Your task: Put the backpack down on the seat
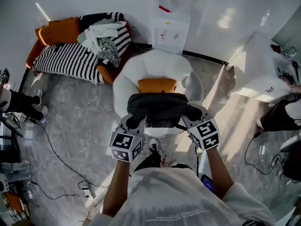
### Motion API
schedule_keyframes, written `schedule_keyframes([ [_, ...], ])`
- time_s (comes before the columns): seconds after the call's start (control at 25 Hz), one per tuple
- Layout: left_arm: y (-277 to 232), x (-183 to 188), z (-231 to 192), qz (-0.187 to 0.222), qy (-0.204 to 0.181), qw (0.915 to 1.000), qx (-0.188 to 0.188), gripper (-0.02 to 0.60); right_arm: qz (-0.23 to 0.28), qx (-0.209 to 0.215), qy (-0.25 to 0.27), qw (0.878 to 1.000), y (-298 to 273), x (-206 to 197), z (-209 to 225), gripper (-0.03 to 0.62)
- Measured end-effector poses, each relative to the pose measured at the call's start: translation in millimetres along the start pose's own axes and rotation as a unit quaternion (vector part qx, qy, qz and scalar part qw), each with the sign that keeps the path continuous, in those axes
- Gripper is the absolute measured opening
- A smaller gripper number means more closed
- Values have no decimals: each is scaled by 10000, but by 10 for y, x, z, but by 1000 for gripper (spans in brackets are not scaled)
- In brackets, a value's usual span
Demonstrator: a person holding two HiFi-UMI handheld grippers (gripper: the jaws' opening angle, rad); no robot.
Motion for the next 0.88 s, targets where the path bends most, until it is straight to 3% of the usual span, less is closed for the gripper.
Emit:
schedule_keyframes([
  [0.4,-552,49,-337,-161,-90,9994,-305,9,-214,-136,-163,9995,-436,98,334,98],
  [0.52,-665,50,-375,-377,-151,9984,-381,9,-314,-104,-186,9993,-525,60,411,98],
  [0.88,-1133,-219,-470,-821,43,9966,-105,9,-547,215,-232,9980,-957,-198,773,98],
])
Point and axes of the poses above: the fingertips, and each gripper's own axes: y backward along the fingers, z to its right, x out of its top, the point moved 4 cm from there along y, backward along the fingers, and after that the axes turned 14 degrees about x, right-handed, at the moved point
